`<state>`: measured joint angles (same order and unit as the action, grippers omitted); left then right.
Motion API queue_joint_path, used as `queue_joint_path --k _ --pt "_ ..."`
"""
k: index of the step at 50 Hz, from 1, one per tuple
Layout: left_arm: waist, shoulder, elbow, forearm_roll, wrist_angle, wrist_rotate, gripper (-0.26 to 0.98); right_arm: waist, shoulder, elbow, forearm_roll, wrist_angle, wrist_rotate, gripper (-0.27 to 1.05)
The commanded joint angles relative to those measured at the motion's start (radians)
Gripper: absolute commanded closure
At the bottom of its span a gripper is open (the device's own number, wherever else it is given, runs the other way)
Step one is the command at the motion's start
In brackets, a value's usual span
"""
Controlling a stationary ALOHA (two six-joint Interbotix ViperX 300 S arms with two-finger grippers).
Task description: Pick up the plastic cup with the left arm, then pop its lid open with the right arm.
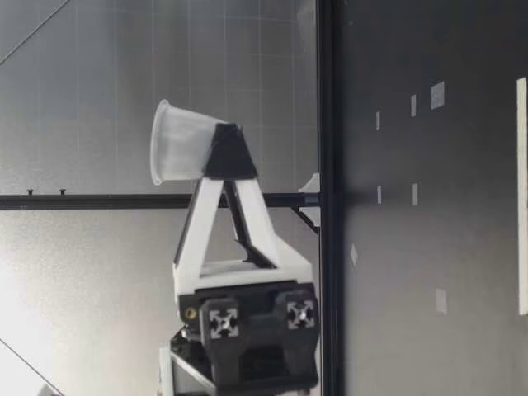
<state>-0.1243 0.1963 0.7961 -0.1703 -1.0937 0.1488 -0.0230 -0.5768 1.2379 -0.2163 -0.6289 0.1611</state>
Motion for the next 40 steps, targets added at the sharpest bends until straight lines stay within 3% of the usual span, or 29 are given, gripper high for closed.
queue_joint_path --k 1,40 --pt "-0.002 -0.026 -0.008 0.002 -0.005 -0.003 0.57 -0.005 0.008 -0.025 0.002 -0.008 -0.002 0.09" --pt "-0.002 -0.023 -0.006 0.002 -0.005 -0.003 0.57 -0.005 0.011 0.015 0.002 -0.003 0.009 0.09"
